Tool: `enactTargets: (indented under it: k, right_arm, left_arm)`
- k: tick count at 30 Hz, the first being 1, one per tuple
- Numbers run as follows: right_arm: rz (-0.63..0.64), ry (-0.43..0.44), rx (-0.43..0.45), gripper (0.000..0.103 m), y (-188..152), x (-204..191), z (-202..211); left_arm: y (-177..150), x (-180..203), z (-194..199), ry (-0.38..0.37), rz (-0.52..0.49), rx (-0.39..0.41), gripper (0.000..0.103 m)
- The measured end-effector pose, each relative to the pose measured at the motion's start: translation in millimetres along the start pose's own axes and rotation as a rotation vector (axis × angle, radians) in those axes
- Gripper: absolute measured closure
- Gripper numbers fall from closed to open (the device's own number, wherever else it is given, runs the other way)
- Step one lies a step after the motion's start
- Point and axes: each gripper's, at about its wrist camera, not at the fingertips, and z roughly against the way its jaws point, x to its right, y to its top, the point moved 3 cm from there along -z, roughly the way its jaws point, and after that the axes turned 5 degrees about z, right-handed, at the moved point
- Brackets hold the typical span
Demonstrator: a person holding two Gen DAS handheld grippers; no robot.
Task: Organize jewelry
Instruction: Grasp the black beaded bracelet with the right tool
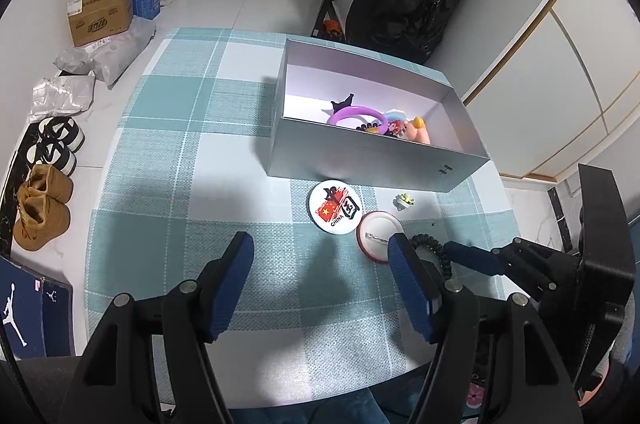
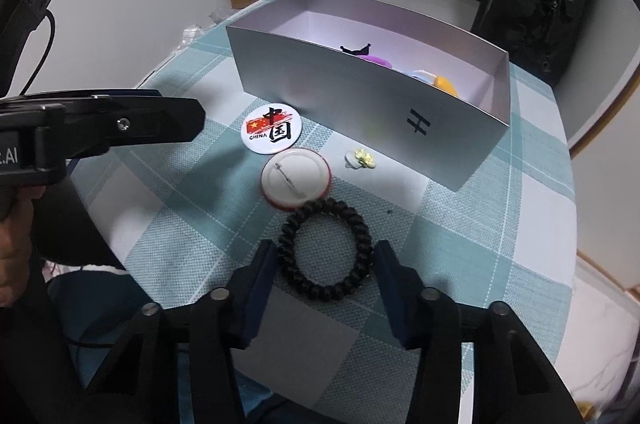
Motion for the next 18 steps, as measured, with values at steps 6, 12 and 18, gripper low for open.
enactTargets:
  k: [6,12,18]
  right_arm:
    - [-0.071,0.053,0.006,0.063,0.4,11.2,2.8]
    - [-0.143,0.086,0.021,0.063,-1.3,25.3,8.9]
    - [-0.208,0.116,0.041,0.064,-4.9,40.3,16.5]
  left_arm:
    - [0.8,1.3,-2.9,-0.011,0.016,-0.011,0.038]
    - [-0.3,7.9,-7.2,0.017,-0.018,-0.018,0.038]
    - [-1.1,15.6,-10.0,0.033,-0.05,-0.01,0.038]
